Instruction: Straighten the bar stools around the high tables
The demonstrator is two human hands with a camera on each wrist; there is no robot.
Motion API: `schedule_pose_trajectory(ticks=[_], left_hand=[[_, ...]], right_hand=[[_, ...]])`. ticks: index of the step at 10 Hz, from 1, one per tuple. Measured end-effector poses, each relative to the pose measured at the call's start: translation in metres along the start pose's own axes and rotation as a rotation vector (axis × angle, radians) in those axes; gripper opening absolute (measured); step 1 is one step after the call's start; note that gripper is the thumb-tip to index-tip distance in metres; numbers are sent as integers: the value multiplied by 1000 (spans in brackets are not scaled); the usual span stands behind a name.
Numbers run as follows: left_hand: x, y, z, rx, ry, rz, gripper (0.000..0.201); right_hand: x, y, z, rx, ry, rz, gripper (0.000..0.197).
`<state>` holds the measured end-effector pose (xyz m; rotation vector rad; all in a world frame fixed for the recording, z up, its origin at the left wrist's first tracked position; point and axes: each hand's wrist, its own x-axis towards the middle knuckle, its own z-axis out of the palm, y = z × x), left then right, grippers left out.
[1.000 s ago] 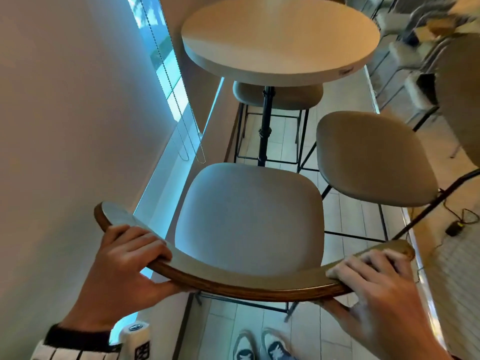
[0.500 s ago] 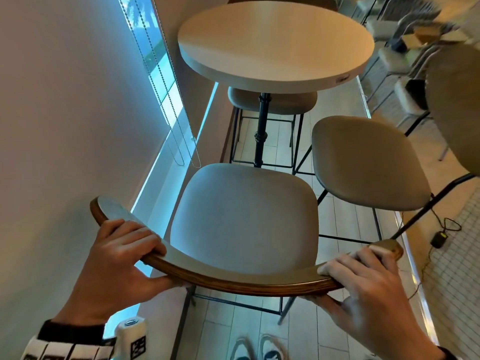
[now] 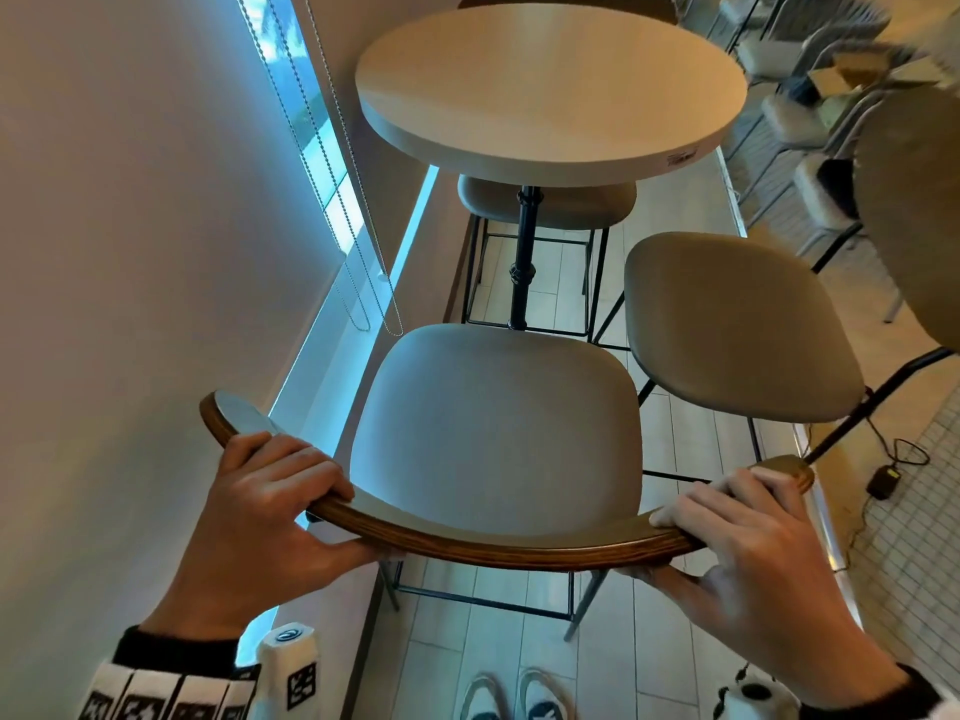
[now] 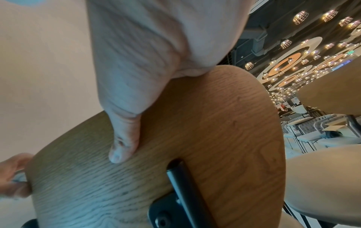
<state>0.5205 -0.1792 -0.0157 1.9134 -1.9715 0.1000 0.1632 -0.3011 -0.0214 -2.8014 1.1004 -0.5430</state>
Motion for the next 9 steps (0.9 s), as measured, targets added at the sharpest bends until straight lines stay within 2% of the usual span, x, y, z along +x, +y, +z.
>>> schedule_pose_trajectory(ticks=[5,6,7,8,9], left_hand=[[-7,9,2,-9,8,-29,58],[-10,12,3,-10,9,-58,63],[-16,15,5,-15,77,-136,80],[-30,16,5,-54,196,-296,105],[-55,21,7,-259,353,-528,105]], right_hand=[[-5,1,-4,3,-29,15,40],[-7,2,-4,17,-57,21,41],[-10,5,-1,50,-47,40,50],[-15,7,2,114,62,81,66],[-28,4,-4,164,193,131,80]])
